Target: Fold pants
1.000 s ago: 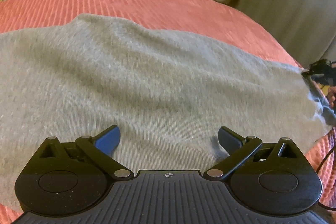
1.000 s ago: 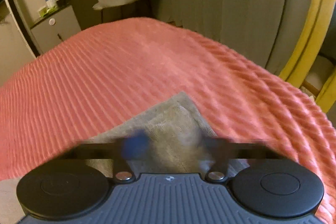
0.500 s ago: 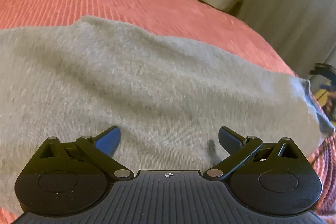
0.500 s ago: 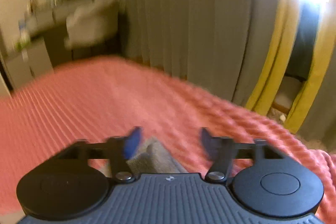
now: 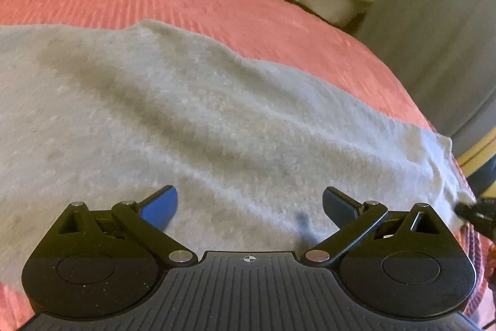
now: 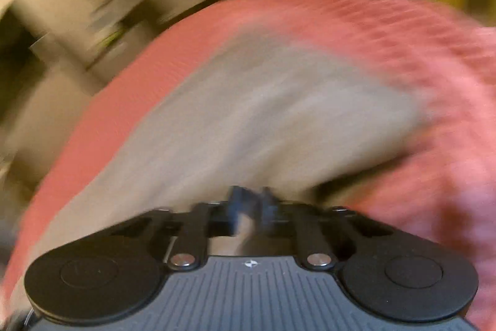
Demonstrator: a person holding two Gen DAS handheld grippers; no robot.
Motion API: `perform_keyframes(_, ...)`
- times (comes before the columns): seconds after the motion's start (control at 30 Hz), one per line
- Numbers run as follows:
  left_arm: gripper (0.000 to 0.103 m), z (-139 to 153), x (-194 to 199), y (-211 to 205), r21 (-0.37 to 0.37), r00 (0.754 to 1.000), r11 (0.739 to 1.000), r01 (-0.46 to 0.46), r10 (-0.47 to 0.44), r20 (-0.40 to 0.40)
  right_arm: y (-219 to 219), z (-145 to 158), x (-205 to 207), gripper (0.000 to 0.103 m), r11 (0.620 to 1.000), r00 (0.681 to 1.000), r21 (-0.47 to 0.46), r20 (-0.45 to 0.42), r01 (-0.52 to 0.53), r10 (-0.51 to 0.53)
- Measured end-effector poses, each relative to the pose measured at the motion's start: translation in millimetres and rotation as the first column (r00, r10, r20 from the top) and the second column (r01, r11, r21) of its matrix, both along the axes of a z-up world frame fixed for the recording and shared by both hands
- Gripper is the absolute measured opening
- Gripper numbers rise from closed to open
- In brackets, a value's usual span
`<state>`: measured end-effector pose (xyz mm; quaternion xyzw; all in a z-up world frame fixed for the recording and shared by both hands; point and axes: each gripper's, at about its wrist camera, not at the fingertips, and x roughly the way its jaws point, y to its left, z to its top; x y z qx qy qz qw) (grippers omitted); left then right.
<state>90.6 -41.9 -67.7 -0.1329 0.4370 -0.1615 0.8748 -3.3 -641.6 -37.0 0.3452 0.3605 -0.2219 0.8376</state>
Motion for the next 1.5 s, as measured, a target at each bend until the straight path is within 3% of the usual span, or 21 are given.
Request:
perform_keyframes(0.07, 0.103, 3, -2, 4, -0.003, 1.000, 1.000, -0.024, 0.024, 0.002, -11, 13, -9, 0.004, 0.989, 0.990, -0.070, -0.044, 0.130, -0.133)
perform_keyframes(0.13, 0.103, 5, -4, 6, -0.012, 0.999, 0.999, -0.036, 0.036, 0.000, 3, 31, -9, 0.017, 0.982, 0.990, -0.140, -0.045, 0.128, -0.136)
perform_keyframes(0.23, 0.103, 6, -6, 5, -0.003, 1.000, 1.000, -0.030, 0.030, -0.005, 40, 42, -7, 0.047, 0.994, 0.998, -0.098, 0.041, -0.042, 0.046)
perform_keyframes(0.3, 0.103, 8, -9, 3, 0.016, 1.000, 1.000, -0.017, 0.017, 0.000, 67, 34, 2, 0.053, 0.984, 0.985, -0.083, 0.045, -0.160, 0.164)
perform_keyframes(0.37, 0.103, 10, -12, 2, 0.032, 1.000, 0.999, -0.007, 0.007, 0.005, 84, 19, 10, 0.068, 0.970, 0.973, -0.075, -0.004, -0.230, 0.230)
perform_keyframes(0.4, 0.103, 11, -13, 2, 0.036, 1.000, 0.999, -0.003, 0.003, 0.003, 90, 11, 13, 0.068, 0.964, 0.969, -0.100, -0.042, -0.246, 0.243)
perform_keyframes(0.47, 0.103, 10, -15, 3, 0.035, 1.000, 0.999, 0.014, -0.013, -0.015, 103, 3, 18, 0.091, 0.948, 0.962, -0.163, -0.026, -0.273, 0.272)
perform_keyframes(0.53, 0.103, 8, -16, 1, 0.037, 0.999, 0.999, 0.030, -0.029, -0.031, 109, 1, 22, 0.100, 0.935, 0.952, -0.186, -0.029, -0.303, 0.303)
perform_keyframes(0.67, 0.103, 6, -18, -12, 0.132, 0.997, 0.989, 0.071, -0.069, -0.021, 138, -1, 34, 0.100, 0.877, 0.933, -0.326, -0.190, -0.354, 0.306)
perform_keyframes(0.8, 0.103, 6, -23, -20, 0.211, 0.993, 0.971, 0.115, -0.116, -0.008, 136, 2, 37, 0.100, 0.889, 0.939, -0.316, -0.205, -0.331, 0.276)
perform_keyframes(0.9, 0.103, 11, -24, -13, 0.194, 0.996, 0.978, 0.076, -0.084, 0.032, 140, 14, 53, 0.100, 0.916, 0.943, -0.284, -0.257, -0.284, 0.213)
perform_keyframes(0.97, 0.103, 15, -22, -4, 0.139, 0.998, 0.990, 0.021, -0.029, 0.055, 150, 31, 52, 0.100, 0.938, 0.956, -0.189, -0.105, -0.290, 0.274)
perform_keyframes(1.0, 0.103, 15, -19, 1, 0.117, 0.999, 0.993, -0.003, -0.003, 0.053, 158, 35, 55, 0.100, 0.937, 0.944, -0.118, -0.016, -0.328, 0.328)
perform_keyframes(1.07, 0.103, 11, -15, 9, 0.088, 0.999, 0.995, -0.043, 0.041, 0.017, 181, 38, 68, 0.100, 0.888, 0.884, 0.066, 0.153, -0.456, 0.442)
perform_keyframes(1.13, 0.103, 5, -11, 16, 0.070, 0.997, 0.996, -0.062, 0.064, -0.031, 202, 27, 86, 0.100, 0.807, 0.828, 0.212, 0.258, -0.552, 0.498)
perform_keyframes(1.17, 0.103, 4, -10, 19, 0.054, 0.997, 0.996, -0.066, 0.068, -0.034, 211, 17, 98, 0.100, 0.763, 0.811, 0.284, 0.292, -0.580, 0.507)
perform_keyframes(1.23, 0.103, 5, -12, 20, 0.049, 0.997, 0.997, -0.067, 0.068, -0.022, 218, -6, 116, 0.100, 0.723, 0.821, 0.390, 0.275, -0.570, 0.500)
perform_keyframes(1.3, 0.103, 4, -13, 17, 0.079, 0.999, 0.996, -0.049, 0.050, -0.009, 210, -27, 126, 0.090, 0.725, 0.843, 0.432, 0.224, -0.536, 0.490)
perform_keyframes(1.4, 0.103, 3, -14, 7, 0.145, 1.000, 0.989, -0.011, 0.010, 0.007, 165, -39, 116, 0.056, 0.712, 0.877, 0.511, 0.257, -0.481, 0.407)
perform_keyframes(1.47, 0.103, 1, -13, 0, 0.180, 1.000, 0.984, 0.007, -0.010, 0.012, 124, -39, 101, 0.019, 0.776, 0.912, 0.480, 0.208, -0.410, 0.354)
perform_keyframes(1.5, 0.103, 1, -13, -3, 0.194, 1.000, 0.981, 0.016, -0.019, 0.015, 103, -37, 90, 0.019, 0.813, 0.931, 0.453, 0.182, -0.366, 0.318)
